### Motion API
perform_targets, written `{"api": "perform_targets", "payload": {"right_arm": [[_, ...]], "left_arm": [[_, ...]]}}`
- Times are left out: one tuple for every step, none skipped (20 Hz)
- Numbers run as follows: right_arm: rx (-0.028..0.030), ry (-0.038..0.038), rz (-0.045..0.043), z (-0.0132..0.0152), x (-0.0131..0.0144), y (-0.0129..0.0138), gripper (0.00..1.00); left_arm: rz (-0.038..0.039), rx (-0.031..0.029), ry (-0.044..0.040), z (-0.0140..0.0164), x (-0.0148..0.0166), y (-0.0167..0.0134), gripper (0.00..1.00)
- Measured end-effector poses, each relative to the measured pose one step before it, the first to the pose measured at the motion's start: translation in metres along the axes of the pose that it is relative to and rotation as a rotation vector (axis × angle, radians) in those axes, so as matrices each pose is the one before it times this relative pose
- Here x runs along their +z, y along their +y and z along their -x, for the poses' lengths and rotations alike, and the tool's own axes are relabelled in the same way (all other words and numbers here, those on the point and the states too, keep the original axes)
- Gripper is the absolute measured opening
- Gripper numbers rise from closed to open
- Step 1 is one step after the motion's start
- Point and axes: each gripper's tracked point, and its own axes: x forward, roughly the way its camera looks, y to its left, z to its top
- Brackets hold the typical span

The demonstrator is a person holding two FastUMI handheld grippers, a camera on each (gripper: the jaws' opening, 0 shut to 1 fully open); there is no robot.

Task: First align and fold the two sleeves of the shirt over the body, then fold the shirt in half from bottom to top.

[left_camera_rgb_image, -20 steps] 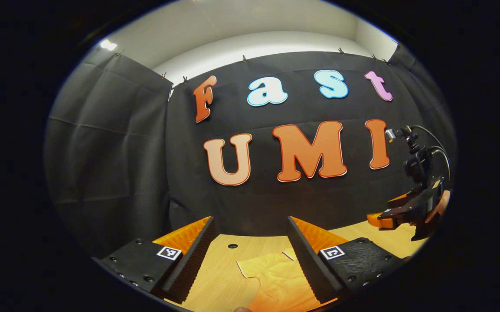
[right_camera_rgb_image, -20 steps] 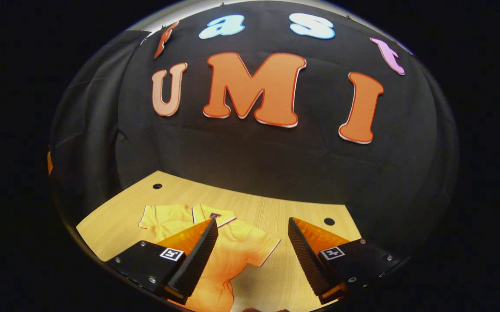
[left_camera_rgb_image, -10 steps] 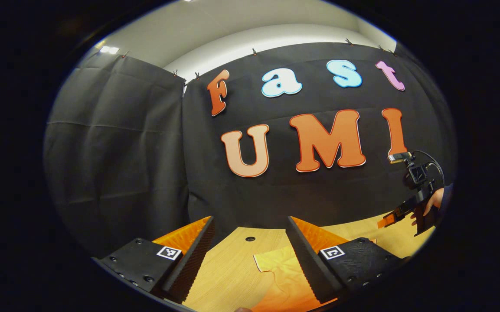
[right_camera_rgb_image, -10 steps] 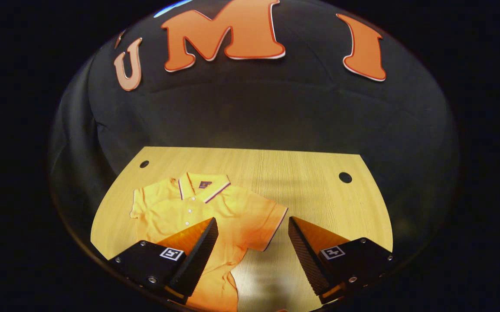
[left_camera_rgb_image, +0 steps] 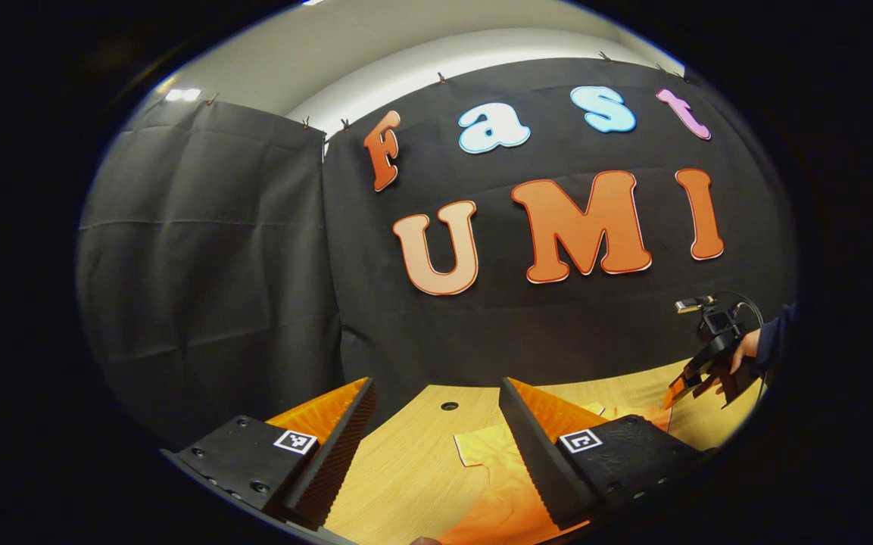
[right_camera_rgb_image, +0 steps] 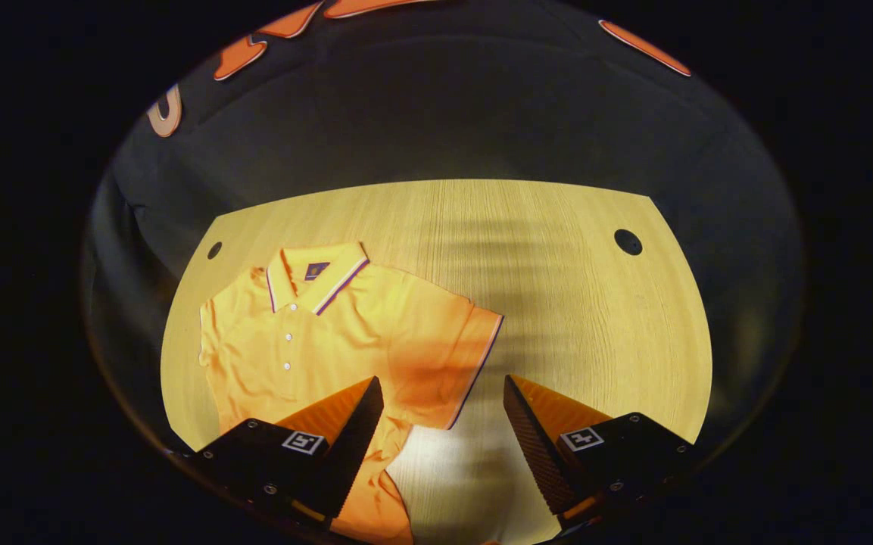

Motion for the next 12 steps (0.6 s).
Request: {"api": "perform_targets", "payload": {"right_arm": [[-0.00660, 0.02122, -0.00460, -0.00837, -0.00066, -0.00228, 0.97], [0.00102, 0.02229, -0.01020, -0.00629, -0.00196, -0.00012, 0.97], [0.00289, 0.02059, -0.01328, -0.00691, -0.00068, 0.00029, 0.97], [0.00311, 0.02177, -0.00691, -0.00650, -0.00265, -0.00049, 0.97], [-0.00397, 0.01599, -0.00228, -0.00730, 0.00013, -0.00109, 0.97], [-0.00627, 0.01817, 0.00178, -0.00770, -0.00178, -0.00123, 0.97], [-0.01010, 0.01514, 0.00096, -0.00678, -0.00009, -0.00236, 0.97], [-0.01057, 0.01308, -0.00052, -0.00742, 0.00026, -0.00217, 0.96], [-0.00660, 0.01412, -0.00512, -0.00616, 0.00011, -0.00146, 0.96], [-0.00163, 0.01621, -0.00782, -0.00567, -0.00097, -0.00100, 0.96], [-0.00227, 0.01561, -0.00855, -0.00575, -0.00096, -0.00026, 0.96], [-0.00146, 0.01420, -0.00636, -0.00521, -0.00150, -0.00041, 0.96]], "left_arm": [[-0.00450, 0.00028, 0.00597, 0.00036, -0.00136, -0.00213, 1.00], [-0.00185, -0.00149, 0.00385, -0.00036, -0.00174, -0.00107, 1.00], [0.00099, 0.00221, -0.00204, -0.00115, 0.00061, -0.00026, 0.98], [-0.00200, 0.00811, -0.00035, -0.00074, -0.00024, 0.00150, 0.98], [-0.00373, 0.00829, 0.00393, -0.00087, -0.00032, 0.00150, 0.98], [-0.00278, 0.00681, 0.00776, -0.00153, -0.00140, 0.00033, 0.99], [-0.00126, 0.00270, 0.00768, -0.00293, -0.00351, -0.00212, 0.99], [-0.00136, -0.00173, 0.00741, -0.00075, -0.00099, -0.00253, 0.99], [-0.00288, -0.00245, 0.00560, 0.00017, -0.00106, -0.00083, 0.99], [-0.00386, -0.00306, 0.00219, -0.00076, -0.00065, -0.00088, 1.00], [-0.00371, -0.00345, 0.00079, -0.00038, -0.00080, -0.00126, 0.98], [-0.00372, -0.00104, 0.00097, -0.00043, 0.00061, -0.00060, 0.99]]}}
